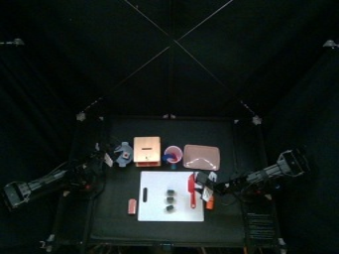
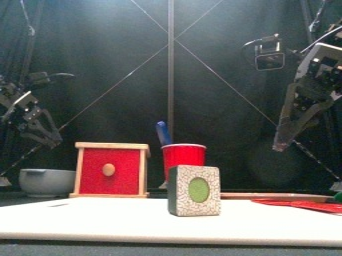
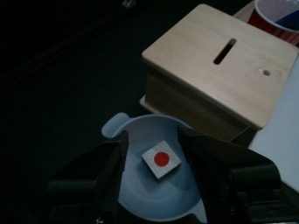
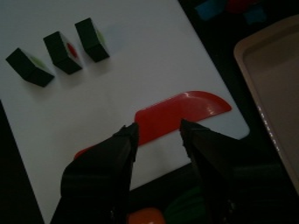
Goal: Place cut sushi roll into bowl
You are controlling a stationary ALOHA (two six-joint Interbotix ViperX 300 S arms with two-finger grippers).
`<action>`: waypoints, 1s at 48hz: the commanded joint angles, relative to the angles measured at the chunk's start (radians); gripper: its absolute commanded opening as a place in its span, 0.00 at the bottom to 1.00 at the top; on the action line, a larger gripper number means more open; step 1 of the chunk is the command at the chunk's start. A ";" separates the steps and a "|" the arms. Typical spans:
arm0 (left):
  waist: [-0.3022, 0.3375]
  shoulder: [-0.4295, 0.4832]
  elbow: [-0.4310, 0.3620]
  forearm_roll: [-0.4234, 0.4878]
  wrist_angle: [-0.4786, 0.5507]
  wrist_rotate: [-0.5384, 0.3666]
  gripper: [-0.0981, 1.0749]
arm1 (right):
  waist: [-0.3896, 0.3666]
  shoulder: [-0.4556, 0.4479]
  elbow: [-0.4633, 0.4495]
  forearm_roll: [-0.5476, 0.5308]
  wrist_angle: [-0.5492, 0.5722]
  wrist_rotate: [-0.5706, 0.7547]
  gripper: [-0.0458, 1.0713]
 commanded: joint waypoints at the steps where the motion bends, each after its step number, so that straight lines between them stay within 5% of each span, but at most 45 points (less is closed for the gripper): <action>1: -0.051 0.003 -0.055 0.002 -0.009 0.009 0.81 | -0.002 -0.011 -0.021 0.000 -0.002 -0.002 0.76; 8: -0.267 0.020 -0.114 0.054 -0.040 0.006 0.80 | -0.002 -0.011 -0.023 -0.002 -0.002 -0.002 0.76; 16: -0.528 0.123 -0.175 0.097 -0.192 0.003 0.80 | -0.003 -0.009 -0.023 0.000 0.000 -0.002 0.76; 25: -0.742 0.403 -0.308 0.137 -0.356 0.006 0.80 | -0.005 -0.011 -0.029 0.000 0.000 -0.002 0.76; 36: -0.815 0.750 -0.545 0.199 -0.354 0.003 0.80 | -0.005 -0.011 -0.029 0.012 -0.002 0.000 0.76; 48: -0.827 0.920 -0.664 0.141 -0.253 -0.002 0.80 | 0.002 -0.012 -0.021 0.041 -0.002 -0.002 0.76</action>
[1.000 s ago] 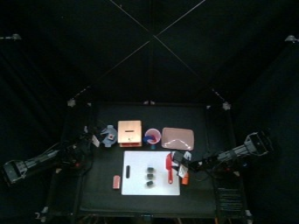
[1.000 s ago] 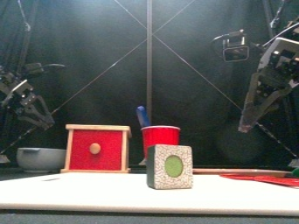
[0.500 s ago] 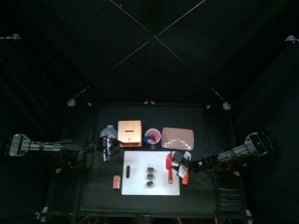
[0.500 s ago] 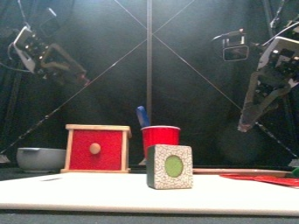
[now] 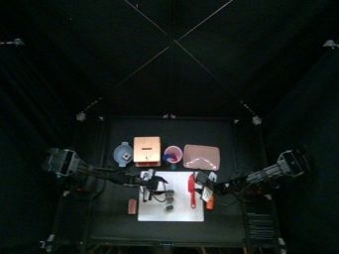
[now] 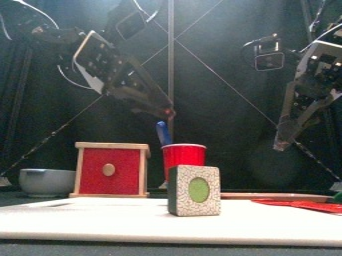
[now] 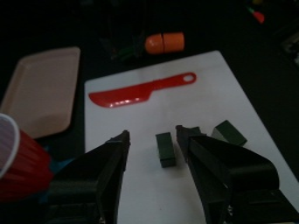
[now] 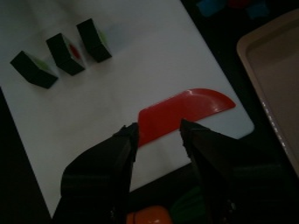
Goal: Place cut sushi roll into bowl
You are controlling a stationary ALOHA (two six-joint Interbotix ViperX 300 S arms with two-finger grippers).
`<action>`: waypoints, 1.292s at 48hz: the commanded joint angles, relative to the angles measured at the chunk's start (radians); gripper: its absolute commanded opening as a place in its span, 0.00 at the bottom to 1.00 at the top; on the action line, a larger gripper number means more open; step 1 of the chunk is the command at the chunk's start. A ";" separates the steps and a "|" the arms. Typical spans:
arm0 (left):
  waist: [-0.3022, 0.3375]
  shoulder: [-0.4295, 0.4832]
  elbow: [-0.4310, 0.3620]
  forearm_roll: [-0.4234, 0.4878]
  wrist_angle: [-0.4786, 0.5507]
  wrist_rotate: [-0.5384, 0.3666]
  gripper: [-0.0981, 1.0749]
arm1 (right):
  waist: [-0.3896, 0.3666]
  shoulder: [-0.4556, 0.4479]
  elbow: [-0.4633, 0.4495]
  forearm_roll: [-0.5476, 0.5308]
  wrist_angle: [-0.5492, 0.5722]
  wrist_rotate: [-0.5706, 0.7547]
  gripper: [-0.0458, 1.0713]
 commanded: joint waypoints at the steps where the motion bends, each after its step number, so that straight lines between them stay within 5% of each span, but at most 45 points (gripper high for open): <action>1: -0.005 0.034 -0.049 -0.028 0.040 -0.002 0.80 | 0.003 -0.012 -0.011 0.005 -0.002 -0.002 0.76; 11: -0.002 0.127 -0.100 -0.057 0.121 0.000 0.80 | 0.003 -0.011 -0.009 0.002 -0.002 -0.002 0.76; 44: 0.014 0.233 -0.172 -0.058 0.141 -0.002 0.79 | 0.006 -0.011 0.003 0.029 -0.003 0.000 0.76; 62: 0.021 0.235 -0.163 -0.058 0.166 -0.002 0.61 | 0.005 -0.011 0.014 0.058 -0.003 0.000 0.76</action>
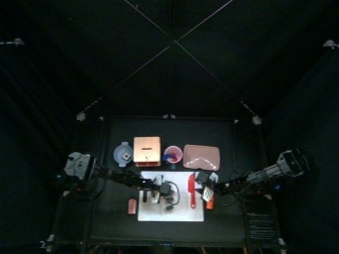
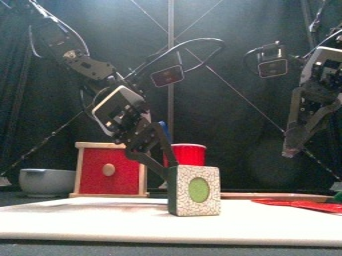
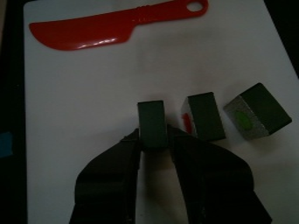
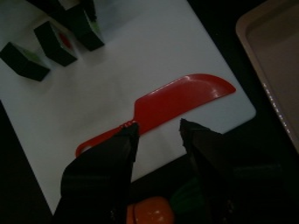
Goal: Place cut sushi roll into bowl
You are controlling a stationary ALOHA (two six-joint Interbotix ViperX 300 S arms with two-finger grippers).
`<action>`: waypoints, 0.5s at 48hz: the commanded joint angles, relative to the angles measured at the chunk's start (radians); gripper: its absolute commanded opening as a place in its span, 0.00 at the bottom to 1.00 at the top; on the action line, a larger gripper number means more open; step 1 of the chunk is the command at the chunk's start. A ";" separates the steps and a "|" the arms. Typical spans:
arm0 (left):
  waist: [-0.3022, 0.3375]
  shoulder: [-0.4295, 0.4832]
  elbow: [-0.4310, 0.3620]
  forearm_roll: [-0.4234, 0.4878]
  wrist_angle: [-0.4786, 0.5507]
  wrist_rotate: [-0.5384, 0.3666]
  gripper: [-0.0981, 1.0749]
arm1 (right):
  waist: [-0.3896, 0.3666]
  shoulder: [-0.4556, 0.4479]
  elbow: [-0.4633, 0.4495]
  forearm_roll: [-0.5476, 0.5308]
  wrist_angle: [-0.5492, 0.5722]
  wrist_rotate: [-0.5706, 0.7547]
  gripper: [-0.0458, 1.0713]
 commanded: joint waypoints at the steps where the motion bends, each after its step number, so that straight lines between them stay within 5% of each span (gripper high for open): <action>1: 0.005 -0.020 -0.011 -0.002 -0.002 0.002 0.61 | 0.003 -0.008 -0.006 0.006 -0.002 0.000 0.76; 8: 0.006 -0.084 0.006 0.002 0.015 0.003 0.61 | 0.003 -0.009 -0.005 0.025 -0.003 -0.002 0.76; 24: 0.058 -0.479 0.202 0.028 0.063 0.003 0.60 | 0.005 -0.009 0.005 0.023 -0.002 -0.002 0.76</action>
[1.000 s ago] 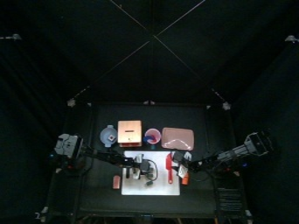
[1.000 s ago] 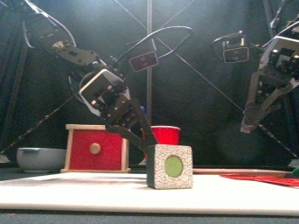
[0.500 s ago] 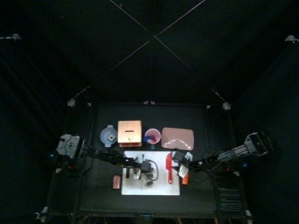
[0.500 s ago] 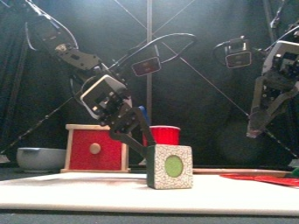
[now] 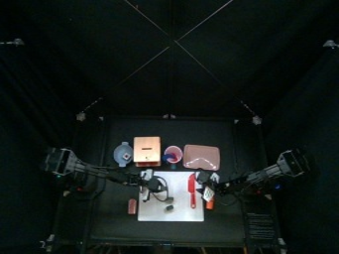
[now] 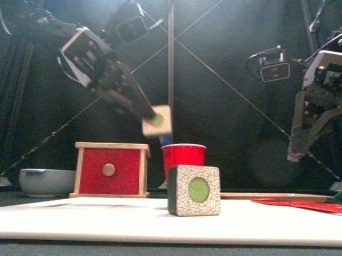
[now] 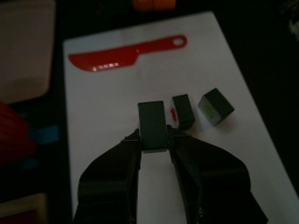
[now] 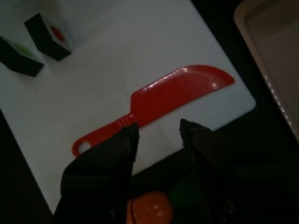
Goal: Place cut sushi roll into bowl
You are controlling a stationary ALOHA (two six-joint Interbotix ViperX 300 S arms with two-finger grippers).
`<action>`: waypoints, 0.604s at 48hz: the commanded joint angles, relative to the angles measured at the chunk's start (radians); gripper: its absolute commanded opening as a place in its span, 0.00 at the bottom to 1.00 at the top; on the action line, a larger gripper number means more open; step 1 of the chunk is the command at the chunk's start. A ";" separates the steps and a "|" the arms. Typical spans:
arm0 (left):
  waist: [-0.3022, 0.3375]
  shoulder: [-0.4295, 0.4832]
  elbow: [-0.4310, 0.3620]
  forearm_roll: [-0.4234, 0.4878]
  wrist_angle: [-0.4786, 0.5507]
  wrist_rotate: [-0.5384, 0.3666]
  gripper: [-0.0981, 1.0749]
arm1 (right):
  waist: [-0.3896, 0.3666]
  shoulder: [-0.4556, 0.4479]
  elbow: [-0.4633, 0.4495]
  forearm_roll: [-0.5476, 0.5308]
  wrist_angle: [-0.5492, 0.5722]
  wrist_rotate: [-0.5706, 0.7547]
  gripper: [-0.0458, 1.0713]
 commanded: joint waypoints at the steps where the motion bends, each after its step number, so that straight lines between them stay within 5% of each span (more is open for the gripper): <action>1: 0.046 -0.120 0.049 0.000 -0.012 -0.003 0.60 | 0.003 -0.011 -0.008 -0.003 -0.002 -0.002 0.76; 15: 0.272 -0.433 0.298 -0.028 -0.060 -0.005 0.60 | 0.003 -0.009 -0.005 0.000 -0.002 -0.002 0.76; 29: 0.495 -0.707 0.468 -0.155 -0.066 -0.006 0.60 | -0.002 -0.011 -0.003 -0.003 -0.002 -0.002 0.76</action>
